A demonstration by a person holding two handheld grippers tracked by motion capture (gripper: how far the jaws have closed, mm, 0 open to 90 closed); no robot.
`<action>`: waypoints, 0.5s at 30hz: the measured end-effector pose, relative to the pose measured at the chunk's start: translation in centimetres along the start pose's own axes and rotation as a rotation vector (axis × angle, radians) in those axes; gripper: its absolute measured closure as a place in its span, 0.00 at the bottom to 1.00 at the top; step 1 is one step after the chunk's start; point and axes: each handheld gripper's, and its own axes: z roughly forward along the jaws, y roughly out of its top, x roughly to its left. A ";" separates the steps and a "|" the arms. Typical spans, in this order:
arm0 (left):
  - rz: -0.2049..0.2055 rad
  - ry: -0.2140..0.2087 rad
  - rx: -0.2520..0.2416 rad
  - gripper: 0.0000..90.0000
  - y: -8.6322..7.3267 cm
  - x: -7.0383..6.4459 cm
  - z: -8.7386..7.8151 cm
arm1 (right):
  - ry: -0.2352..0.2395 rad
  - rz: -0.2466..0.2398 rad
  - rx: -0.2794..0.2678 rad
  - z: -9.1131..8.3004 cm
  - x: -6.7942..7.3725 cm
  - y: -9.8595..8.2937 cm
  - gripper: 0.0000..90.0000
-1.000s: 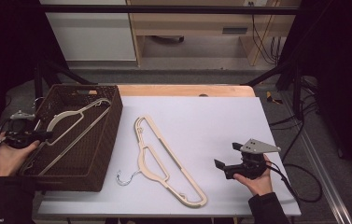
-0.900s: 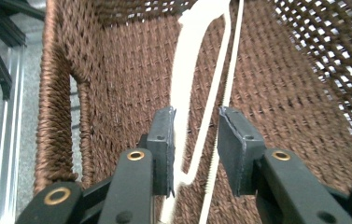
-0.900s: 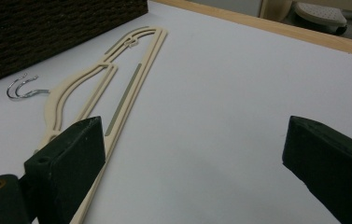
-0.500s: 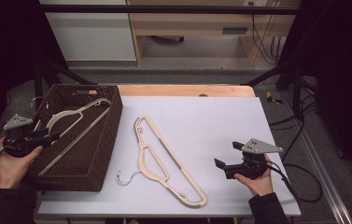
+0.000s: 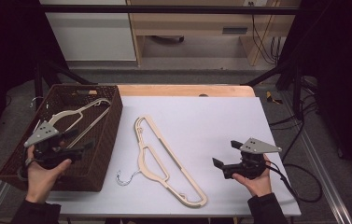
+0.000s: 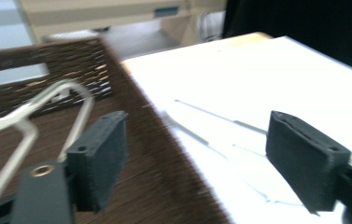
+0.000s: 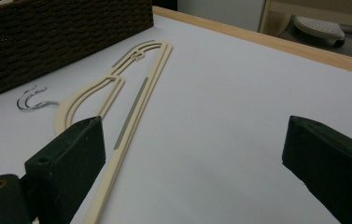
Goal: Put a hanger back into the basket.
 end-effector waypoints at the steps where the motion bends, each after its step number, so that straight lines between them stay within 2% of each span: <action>1: 0.015 -0.014 0.002 0.19 -0.1 -0.5 0.2 | 0.000 0.002 0.001 0.0 0.1 0.0 0.07; 6: 0.059 -0.061 -0.002 0.15 -0.6 -2.8 1.1 | -0.002 0.006 0.008 0.2 0.3 0.1 0.07; 10: 0.067 -0.103 -0.017 0.14 -1.0 -4.3 1.2 | 0.005 -0.008 0.018 0.5 0.7 0.2 0.06; 15: 0.092 -0.143 0.009 0.15 -1.8 -5.9 1.8 | 0.016 -0.019 0.025 0.7 1.3 0.3 0.06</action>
